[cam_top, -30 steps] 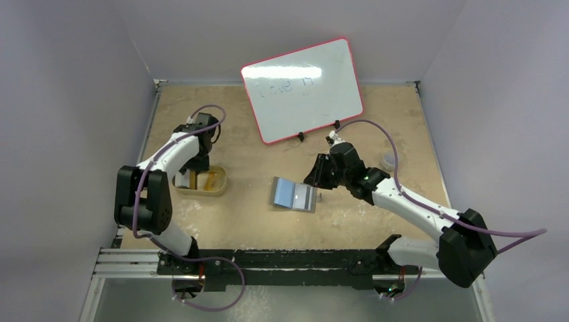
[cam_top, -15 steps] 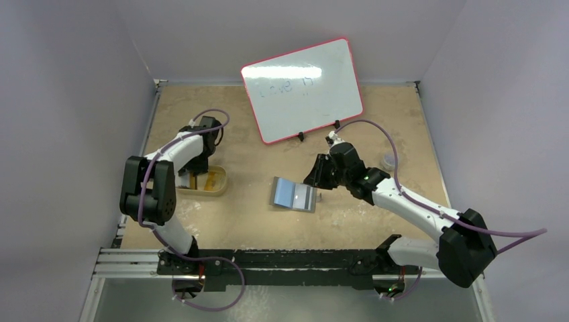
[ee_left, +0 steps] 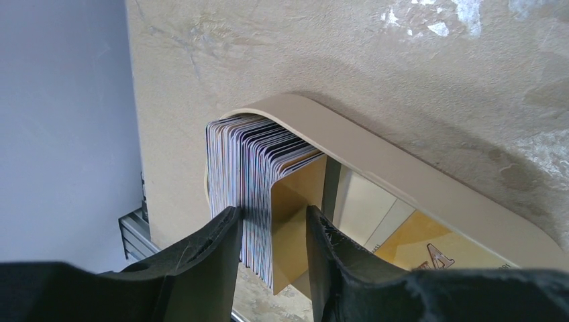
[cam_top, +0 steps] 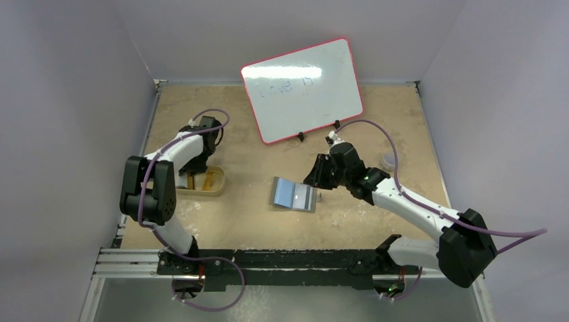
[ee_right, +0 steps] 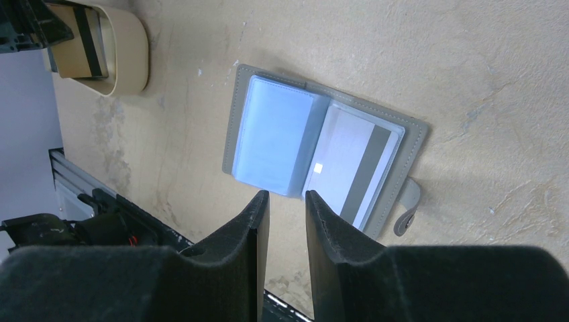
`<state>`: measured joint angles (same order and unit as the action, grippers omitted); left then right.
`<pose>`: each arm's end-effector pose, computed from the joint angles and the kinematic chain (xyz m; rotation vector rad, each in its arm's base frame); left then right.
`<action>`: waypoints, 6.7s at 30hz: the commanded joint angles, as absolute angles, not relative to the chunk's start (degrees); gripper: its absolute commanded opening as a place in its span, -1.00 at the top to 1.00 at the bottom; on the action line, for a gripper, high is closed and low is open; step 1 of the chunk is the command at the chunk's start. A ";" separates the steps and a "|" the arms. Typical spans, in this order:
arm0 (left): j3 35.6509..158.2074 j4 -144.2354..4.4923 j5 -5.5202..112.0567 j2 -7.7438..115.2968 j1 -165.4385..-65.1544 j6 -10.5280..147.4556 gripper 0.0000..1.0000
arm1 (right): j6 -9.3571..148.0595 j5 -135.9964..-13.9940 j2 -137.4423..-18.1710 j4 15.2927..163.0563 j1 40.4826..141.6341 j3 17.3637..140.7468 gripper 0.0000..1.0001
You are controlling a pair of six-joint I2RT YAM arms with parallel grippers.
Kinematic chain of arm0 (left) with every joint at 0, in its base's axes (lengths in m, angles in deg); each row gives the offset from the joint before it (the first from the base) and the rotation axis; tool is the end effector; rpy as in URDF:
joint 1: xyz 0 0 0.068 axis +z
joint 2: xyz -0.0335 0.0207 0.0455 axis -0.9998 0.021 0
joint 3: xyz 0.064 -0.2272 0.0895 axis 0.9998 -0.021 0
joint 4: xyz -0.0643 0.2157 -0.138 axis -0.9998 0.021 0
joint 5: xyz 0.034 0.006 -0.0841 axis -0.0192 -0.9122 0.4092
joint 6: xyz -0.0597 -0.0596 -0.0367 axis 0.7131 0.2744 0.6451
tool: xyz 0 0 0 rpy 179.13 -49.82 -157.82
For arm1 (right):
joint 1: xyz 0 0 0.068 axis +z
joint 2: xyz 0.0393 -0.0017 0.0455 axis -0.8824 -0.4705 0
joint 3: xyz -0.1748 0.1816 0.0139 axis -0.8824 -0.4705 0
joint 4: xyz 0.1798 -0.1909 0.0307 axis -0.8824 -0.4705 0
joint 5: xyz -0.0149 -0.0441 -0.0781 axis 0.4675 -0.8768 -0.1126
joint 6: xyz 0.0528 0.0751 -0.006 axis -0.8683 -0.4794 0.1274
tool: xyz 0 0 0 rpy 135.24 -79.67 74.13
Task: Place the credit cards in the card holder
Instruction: Pick up the credit card from the storage box, then insert the credit card into the card holder.
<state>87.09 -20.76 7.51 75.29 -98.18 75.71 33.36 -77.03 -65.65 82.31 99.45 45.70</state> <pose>0.3118 -0.0004 0.1254 -0.2914 2.7054 0.8469 0.2413 0.1954 0.1951 0.0466 2.3083 0.8760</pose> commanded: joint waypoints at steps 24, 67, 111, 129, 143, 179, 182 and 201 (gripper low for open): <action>91.43 -18.08 14.53 71.62 -97.67 76.08 0.89 | 34.42 -76.28 -64.60 82.67 99.72 46.18 0.42; 63.21 -78.41 95.79 43.19 -98.14 116.59 1.00 | 23.25 -47.22 -65.05 120.26 96.83 46.71 0.19; 60.91 -94.37 96.04 47.83 -108.42 123.94 1.00 | 26.07 -38.99 -74.31 119.78 92.65 50.14 0.28; 61.15 -95.35 96.36 49.09 -108.48 124.12 1.00 | 24.58 -39.09 -75.59 118.90 92.64 49.86 0.36; 68.27 -59.16 78.71 54.39 -108.60 99.98 0.20 | 28.45 -47.87 -72.55 116.69 92.18 42.51 1.00; 59.94 -67.72 65.84 63.53 -120.26 104.35 0.44 | 28.89 -50.12 -85.39 124.18 85.49 31.63 1.00; 59.30 -68.01 65.99 63.96 -120.35 104.37 0.61 | 27.93 -49.40 -86.03 125.72 85.44 31.24 1.00; 57.28 -70.67 64.59 64.94 -122.24 107.10 1.00 | 27.62 -50.67 -86.70 128.48 85.43 29.88 1.00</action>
